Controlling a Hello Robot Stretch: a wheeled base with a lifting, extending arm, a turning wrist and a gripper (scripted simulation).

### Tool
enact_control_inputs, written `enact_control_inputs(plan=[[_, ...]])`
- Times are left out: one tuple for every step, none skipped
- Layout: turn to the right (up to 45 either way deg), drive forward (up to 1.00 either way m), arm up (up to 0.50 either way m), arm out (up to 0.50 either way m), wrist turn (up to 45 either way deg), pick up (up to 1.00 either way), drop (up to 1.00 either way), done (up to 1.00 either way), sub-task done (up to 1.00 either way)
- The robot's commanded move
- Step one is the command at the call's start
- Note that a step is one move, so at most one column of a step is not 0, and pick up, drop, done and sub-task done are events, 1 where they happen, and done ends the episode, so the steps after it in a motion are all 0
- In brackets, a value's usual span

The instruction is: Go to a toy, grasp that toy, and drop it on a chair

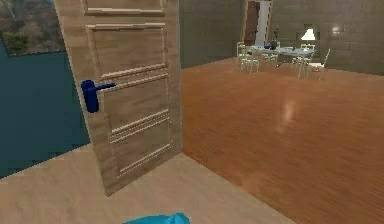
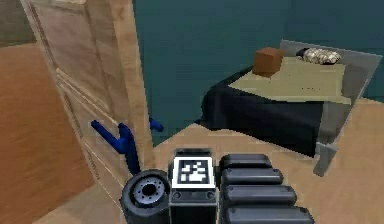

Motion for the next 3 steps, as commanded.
enact_control_inputs(plan=[[18.0,0.00,0.00,0.00,0.0,0.00,0.00,0.00,0.00],[0.0,0.45,0.00,0.00,0.0,0.00,0.00,0.00,0.00],[21.0,0.00,0.00,0.00,0.0,0.00,0.00,0.00,0.00]])
